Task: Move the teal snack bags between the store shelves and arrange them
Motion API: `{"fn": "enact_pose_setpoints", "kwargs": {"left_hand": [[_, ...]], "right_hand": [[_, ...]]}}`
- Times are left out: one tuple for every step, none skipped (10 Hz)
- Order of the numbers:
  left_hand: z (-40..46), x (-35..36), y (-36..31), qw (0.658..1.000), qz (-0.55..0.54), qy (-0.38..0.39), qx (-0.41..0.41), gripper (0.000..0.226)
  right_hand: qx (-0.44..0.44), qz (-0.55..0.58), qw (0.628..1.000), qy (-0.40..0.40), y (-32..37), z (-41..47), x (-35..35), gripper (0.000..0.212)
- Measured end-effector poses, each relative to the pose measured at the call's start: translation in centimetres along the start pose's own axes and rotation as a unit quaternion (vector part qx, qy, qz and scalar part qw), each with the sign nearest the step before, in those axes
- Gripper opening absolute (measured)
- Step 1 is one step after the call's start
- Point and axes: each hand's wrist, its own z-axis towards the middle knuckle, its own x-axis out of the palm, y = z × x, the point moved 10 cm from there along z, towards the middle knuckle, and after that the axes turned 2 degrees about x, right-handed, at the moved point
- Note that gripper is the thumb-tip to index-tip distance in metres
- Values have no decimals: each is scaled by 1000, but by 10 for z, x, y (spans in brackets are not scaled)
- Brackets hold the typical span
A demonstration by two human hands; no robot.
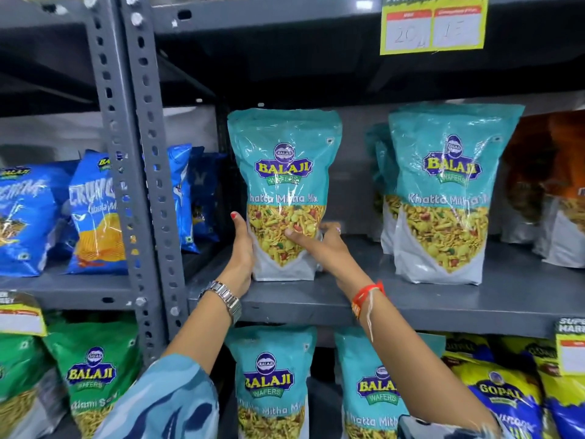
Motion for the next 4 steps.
{"fn": "enact_pose_setpoints", "kwargs": {"left_hand": [[3, 0, 2, 1000, -1, 3, -6, 74], [1, 1, 0, 1000, 8, -3, -6, 73], [3, -5, 5, 1000, 12, -26, -6, 71], [-1, -18, 5, 998, 14, -68, 1, 90]], "right_hand": [[-4, -6, 1000, -9, 0, 0, 2, 79], [2, -9, 1000, -8, 1, -1, 2, 75], [22, -5, 1000, 3, -3, 0, 3, 70], [9, 0, 999, -35, -1, -5, -11, 76]]}}
